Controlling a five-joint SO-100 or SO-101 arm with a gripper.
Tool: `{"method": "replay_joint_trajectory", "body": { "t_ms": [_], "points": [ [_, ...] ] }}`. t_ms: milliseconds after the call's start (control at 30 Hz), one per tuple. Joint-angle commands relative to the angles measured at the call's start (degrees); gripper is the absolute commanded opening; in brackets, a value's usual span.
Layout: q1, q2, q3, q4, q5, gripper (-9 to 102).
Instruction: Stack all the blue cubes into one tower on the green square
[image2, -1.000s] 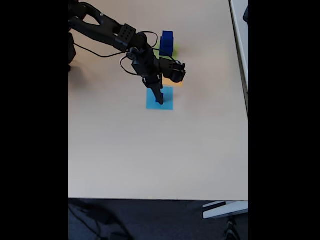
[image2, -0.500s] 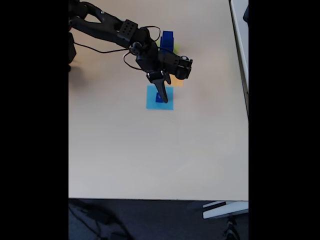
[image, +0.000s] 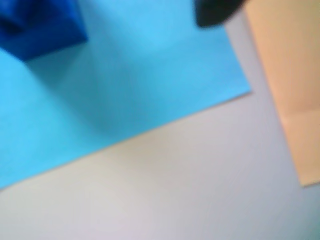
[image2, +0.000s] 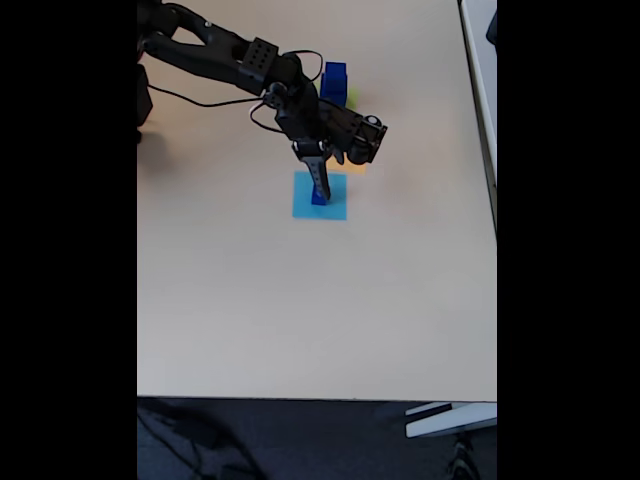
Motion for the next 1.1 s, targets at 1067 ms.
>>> {"method": "replay_joint_trajectory", "body": {
  "t_ms": [1067],
  "points": [
    [3.34, 1.41, -1.32, 4.66, 4.39, 32]
  ]
}}
